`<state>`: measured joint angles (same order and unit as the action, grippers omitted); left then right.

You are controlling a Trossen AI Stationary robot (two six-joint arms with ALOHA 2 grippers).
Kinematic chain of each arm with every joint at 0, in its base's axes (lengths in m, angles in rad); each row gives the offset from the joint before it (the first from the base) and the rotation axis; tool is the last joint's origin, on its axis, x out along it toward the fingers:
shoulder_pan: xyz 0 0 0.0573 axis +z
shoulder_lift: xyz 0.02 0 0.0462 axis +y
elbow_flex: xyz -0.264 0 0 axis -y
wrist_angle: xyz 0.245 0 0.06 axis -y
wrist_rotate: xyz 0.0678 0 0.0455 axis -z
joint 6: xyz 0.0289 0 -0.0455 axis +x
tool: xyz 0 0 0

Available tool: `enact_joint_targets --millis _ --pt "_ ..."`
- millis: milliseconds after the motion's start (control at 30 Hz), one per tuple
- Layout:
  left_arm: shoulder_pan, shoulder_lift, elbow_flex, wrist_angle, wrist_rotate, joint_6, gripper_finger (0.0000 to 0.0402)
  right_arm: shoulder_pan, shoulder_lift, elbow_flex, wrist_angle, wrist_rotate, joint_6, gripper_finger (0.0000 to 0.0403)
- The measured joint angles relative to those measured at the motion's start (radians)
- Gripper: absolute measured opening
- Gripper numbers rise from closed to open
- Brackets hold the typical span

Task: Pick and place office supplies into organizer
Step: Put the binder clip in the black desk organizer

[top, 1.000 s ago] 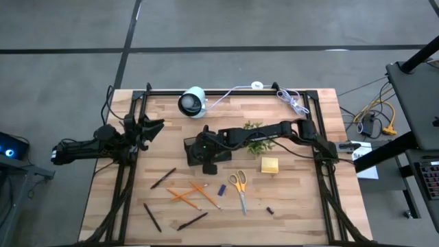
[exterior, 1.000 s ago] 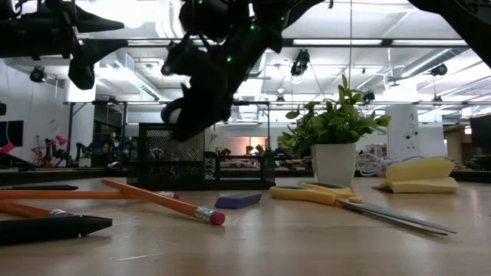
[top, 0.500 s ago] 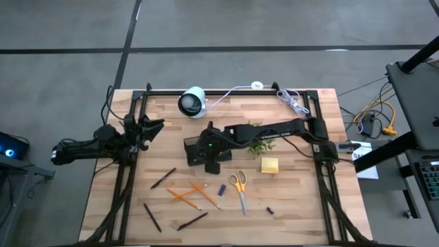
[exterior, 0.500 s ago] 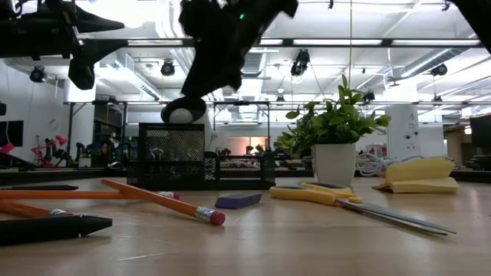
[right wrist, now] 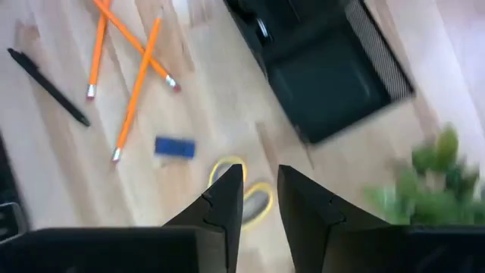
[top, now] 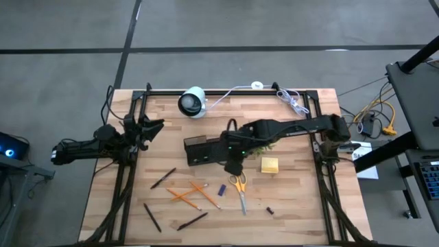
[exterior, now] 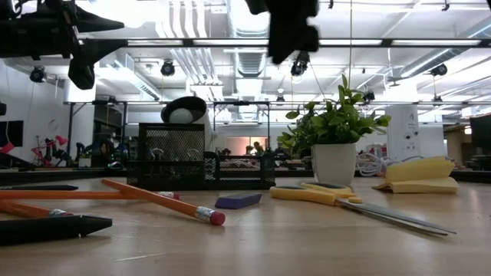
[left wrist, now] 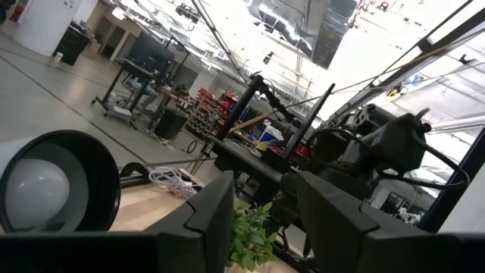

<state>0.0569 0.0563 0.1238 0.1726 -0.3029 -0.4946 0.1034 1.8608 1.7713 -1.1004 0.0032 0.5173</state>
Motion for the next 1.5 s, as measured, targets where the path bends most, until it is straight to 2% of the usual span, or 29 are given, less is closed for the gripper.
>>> enact_joint_targets --millis 200,333,500,667,833,1133,1500 --pt "0.0 0.002 0.0 -0.001 0.0 0.0 0.0132 0.038 -0.036 -0.002 -0.14 0.0 0.174 0.0081" --pt "0.0 0.002 0.0 -0.002 0.0 -0.008 0.0132 0.082 -0.038 -0.003 -0.246 0.0 0.214 0.0089" --pt "0.0 0.002 0.0 -0.002 0.0 -0.024 0.0132 0.16 -0.04 -0.032 -0.284 -0.003 0.272 0.0116" --pt "0.0 0.002 0.0 -0.002 0.0 -0.025 0.0132 0.234 -0.041 -0.092 -0.284 -0.004 0.379 0.0162" --pt "0.0 0.002 0.0 -0.002 0.0 -0.025 0.0132 0.298 -0.041 -0.175 -0.266 -0.123 0.501 0.0193" --pt "0.0 0.002 0.0 -0.002 0.0 -0.026 0.0132 0.411 -0.041 -0.283 -0.12 -0.152 0.734 0.0198" --pt "0.0 0.002 0.0 -0.002 0.0 -0.026 0.0132 0.523 -0.04 -0.345 -0.025 -0.187 0.92 0.0199"
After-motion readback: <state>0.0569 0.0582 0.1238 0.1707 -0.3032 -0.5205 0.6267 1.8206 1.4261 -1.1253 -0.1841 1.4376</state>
